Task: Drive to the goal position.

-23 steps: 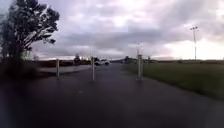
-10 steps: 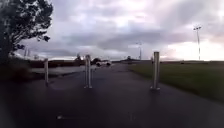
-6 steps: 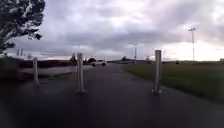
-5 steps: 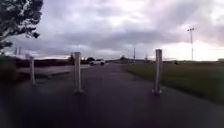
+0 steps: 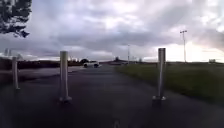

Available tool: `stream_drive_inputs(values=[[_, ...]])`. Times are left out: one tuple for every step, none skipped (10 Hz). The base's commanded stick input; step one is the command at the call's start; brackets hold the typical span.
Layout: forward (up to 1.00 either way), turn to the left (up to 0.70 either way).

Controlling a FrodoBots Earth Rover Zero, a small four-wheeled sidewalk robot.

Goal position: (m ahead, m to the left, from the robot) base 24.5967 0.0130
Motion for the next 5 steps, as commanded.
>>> stream_drive_inputs(values=[[0.70, -0.27], [0.70, -0.27], [0.70, -0.27], [0.70, -0.27], [0.70, -0.27]])
